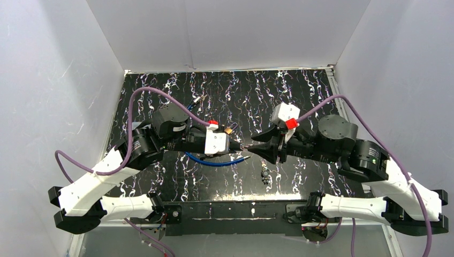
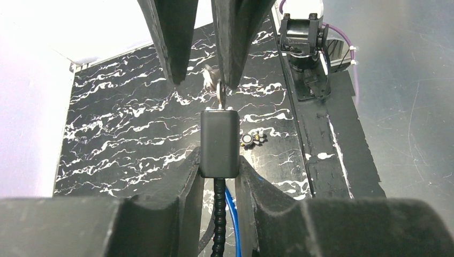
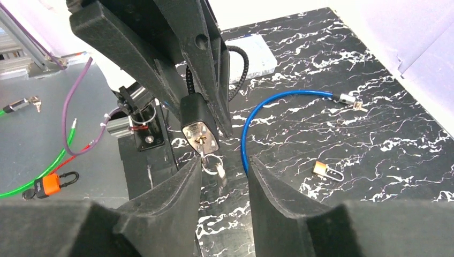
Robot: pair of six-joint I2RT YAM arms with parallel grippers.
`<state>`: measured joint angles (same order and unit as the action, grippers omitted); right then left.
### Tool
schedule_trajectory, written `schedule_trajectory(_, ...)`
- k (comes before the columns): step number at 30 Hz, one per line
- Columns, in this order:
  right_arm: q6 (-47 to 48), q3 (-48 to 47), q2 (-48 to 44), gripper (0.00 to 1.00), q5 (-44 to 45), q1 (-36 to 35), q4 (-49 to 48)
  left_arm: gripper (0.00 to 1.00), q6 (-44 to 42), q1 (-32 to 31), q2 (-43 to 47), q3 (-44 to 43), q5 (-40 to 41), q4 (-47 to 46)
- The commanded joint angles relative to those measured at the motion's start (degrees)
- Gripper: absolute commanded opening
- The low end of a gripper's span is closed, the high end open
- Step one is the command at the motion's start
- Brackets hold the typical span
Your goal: Unlock with the key
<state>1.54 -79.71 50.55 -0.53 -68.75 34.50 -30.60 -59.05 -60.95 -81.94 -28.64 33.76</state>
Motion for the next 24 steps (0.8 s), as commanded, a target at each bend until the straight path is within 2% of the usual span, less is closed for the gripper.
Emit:
schedule_trajectory(1,0.42,-4.5,-0.73,0.44,1.05,0.1,-1.93,0.0,-0.53,-0.28,0.31,-2.5,-2.64,-0.64)
schedule_trajectory(14,-0.36,-2.55,1.61,0.42,-2.77,0.11,-3.8,0.0,-0.6,-0.27,0.04,-3.29,-2.54,-0.59)
schedule_trajectory(20,-0.38,-2.32,2.06,0.36,-2.61,0.07,-3.03,0.0,-0.79,-0.28,0.02,-3.46,-2.48,-0.62)
schedule_trajectory(24,-0.82,-1.56,1.49,0.39,-2.88,0.08,-2.5,0.0,-0.84,-0.21,-0.03,-3.47,-2.45,-0.65)
